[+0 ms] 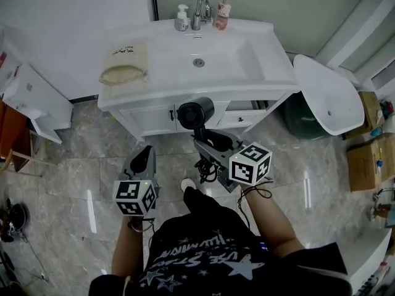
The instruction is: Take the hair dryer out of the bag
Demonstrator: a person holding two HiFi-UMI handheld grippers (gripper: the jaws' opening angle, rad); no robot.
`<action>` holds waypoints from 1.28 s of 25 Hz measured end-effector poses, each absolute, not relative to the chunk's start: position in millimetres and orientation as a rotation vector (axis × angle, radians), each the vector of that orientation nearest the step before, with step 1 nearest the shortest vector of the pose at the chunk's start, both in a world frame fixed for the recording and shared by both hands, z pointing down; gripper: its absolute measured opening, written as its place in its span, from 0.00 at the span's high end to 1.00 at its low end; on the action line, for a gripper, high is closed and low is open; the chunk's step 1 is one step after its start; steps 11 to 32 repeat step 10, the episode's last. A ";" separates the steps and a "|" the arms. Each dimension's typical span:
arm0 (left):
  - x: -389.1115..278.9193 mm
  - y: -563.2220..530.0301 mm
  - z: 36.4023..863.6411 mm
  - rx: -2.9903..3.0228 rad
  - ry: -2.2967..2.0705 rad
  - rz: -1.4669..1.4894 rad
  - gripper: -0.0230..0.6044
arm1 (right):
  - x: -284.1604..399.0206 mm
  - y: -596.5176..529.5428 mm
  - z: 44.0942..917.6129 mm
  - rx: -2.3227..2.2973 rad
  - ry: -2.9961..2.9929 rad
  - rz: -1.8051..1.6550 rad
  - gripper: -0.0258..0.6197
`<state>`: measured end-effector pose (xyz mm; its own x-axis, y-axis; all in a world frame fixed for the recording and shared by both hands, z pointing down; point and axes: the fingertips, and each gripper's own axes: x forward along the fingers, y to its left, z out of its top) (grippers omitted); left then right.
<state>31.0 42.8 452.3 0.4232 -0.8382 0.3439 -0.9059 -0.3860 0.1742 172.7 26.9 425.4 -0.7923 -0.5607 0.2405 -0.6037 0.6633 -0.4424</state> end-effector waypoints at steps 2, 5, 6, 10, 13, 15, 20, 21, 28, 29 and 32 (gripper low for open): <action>30.0 64.8 450.1 2.357 -1.491 0.278 0.92 | 174.0 49.0 423.1 0.999 -2.788 0.793 0.70; 29.6 99.0 448.0 2.371 -1.482 0.293 0.92 | 176.0 84.7 420.4 1.024 -2.779 0.800 0.70; 29.0 110.1 447.2 2.373 -1.480 0.296 0.92 | 176.3 96.3 419.9 1.030 -2.774 0.801 0.70; 25.1 153.8 443.4 2.374 -1.470 0.297 0.92 | 175.6 141.1 418.8 1.046 -2.755 0.807 0.70; 25.1 153.8 443.4 2.374 -1.470 0.297 0.92 | 175.6 141.1 418.8 1.046 -2.755 0.807 0.70; 25.1 153.8 443.4 2.374 -1.470 0.297 0.92 | 175.6 141.1 418.8 1.046 -2.755 0.807 0.70; 25.1 153.8 443.4 2.374 -1.470 0.297 0.92 | 175.6 141.1 418.8 1.046 -2.755 0.807 0.70; 25.1 153.8 443.4 2.374 -1.470 0.297 0.92 | 175.6 141.1 418.8 1.046 -2.755 0.807 0.70; 25.1 153.8 443.4 2.374 -1.470 0.297 0.92 | 175.6 141.1 418.8 1.046 -2.755 0.807 0.70; 25.1 153.8 443.4 2.374 -1.470 0.297 0.92 | 175.6 141.1 418.8 1.046 -2.755 0.807 0.70; 25.1 153.8 443.4 2.374 -1.470 0.297 0.92 | 175.6 141.1 418.8 1.046 -2.755 0.807 0.70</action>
